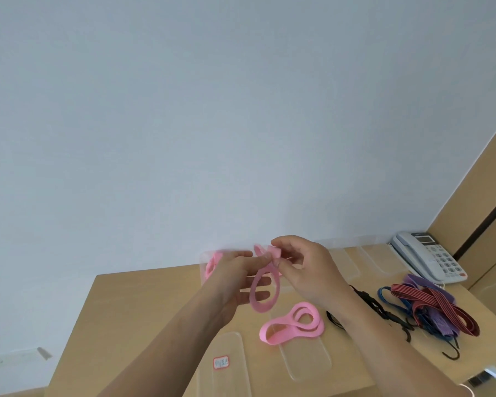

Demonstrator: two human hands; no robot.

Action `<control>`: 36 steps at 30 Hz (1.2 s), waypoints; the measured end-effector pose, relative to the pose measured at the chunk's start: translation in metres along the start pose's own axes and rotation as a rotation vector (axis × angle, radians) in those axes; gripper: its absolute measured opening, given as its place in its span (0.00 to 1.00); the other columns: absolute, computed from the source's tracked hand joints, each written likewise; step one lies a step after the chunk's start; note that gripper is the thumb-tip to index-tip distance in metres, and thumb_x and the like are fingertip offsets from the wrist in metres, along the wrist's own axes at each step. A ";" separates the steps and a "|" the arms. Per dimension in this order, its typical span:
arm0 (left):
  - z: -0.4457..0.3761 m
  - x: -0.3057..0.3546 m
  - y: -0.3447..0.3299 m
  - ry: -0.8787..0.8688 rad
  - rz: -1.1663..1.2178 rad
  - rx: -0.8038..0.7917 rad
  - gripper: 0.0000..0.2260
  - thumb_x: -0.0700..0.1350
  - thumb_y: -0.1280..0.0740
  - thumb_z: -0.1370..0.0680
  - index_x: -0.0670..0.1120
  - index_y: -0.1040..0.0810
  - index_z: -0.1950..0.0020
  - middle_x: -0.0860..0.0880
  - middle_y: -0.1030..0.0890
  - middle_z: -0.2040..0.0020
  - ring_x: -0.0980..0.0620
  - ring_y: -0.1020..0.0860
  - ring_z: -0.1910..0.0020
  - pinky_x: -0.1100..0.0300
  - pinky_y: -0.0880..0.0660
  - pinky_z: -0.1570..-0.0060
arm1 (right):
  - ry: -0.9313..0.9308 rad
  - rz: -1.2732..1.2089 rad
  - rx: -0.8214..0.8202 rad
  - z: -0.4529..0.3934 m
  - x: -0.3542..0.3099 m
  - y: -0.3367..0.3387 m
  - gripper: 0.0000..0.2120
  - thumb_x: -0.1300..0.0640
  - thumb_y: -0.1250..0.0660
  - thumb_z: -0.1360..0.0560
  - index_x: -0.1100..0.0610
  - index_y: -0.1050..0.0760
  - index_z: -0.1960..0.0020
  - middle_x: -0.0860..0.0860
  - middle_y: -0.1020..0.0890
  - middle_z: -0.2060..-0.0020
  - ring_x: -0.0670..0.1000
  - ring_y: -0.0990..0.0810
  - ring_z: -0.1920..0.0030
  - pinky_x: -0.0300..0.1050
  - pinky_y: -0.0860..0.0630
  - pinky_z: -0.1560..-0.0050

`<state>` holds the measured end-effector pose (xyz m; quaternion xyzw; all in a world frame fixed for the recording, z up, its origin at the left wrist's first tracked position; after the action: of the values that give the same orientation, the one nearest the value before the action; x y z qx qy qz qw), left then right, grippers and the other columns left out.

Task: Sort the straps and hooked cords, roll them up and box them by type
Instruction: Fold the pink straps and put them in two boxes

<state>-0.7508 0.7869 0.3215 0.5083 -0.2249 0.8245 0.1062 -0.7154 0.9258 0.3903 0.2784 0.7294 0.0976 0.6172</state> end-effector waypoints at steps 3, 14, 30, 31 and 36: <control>-0.002 -0.011 0.001 0.025 0.041 0.008 0.13 0.48 0.24 0.24 0.40 0.14 0.46 0.39 0.14 0.48 0.43 0.16 0.53 0.47 0.16 0.50 | -0.030 0.053 0.000 0.000 0.006 -0.006 0.12 0.61 0.26 0.26 0.52 0.18 0.44 0.42 0.15 0.51 0.38 0.18 0.50 0.32 0.24 0.48; -0.034 -0.035 0.001 0.074 -0.052 0.004 0.14 0.50 0.24 0.25 0.43 0.14 0.44 0.46 0.14 0.48 0.49 0.18 0.52 0.46 0.18 0.49 | 0.025 0.094 -0.014 -0.007 0.030 -0.014 0.20 0.63 0.22 0.32 0.39 0.22 0.55 0.34 0.18 0.56 0.37 0.21 0.54 0.27 0.28 0.55; -0.118 -0.065 -0.028 0.185 -0.021 0.041 0.11 0.31 0.30 0.24 0.37 0.17 0.43 0.37 0.15 0.48 0.44 0.18 0.52 0.41 0.18 0.45 | -0.032 0.073 -0.169 -0.059 0.135 -0.012 0.12 0.64 0.25 0.30 0.51 0.18 0.50 0.41 0.16 0.58 0.42 0.18 0.55 0.32 0.23 0.56; -0.122 -0.066 -0.030 0.187 -0.015 0.049 0.10 0.32 0.29 0.24 0.37 0.18 0.43 0.37 0.15 0.46 0.44 0.17 0.51 0.43 0.17 0.45 | -0.025 0.078 -0.165 -0.061 0.140 -0.011 0.13 0.64 0.25 0.30 0.52 0.17 0.49 0.42 0.16 0.57 0.41 0.18 0.54 0.32 0.23 0.55; -0.147 -0.077 -0.033 0.203 -0.028 0.103 0.09 0.29 0.32 0.23 0.36 0.18 0.44 0.37 0.15 0.48 0.43 0.15 0.54 0.50 0.16 0.51 | -0.007 0.120 -0.201 -0.068 0.168 -0.012 0.14 0.67 0.26 0.33 0.53 0.15 0.52 0.45 0.18 0.57 0.45 0.21 0.55 0.33 0.26 0.58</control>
<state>-0.8178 0.8904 0.2056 0.4301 -0.1631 0.8807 0.1134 -0.7978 1.0183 0.2571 0.2587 0.6959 0.2062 0.6374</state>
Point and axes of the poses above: each hand's wrist, its own z-axis away from the middle knuckle, its own y-axis out of the back of the hand, x = y × z, the point moved 10 cm from there along -z, towards the middle knuckle
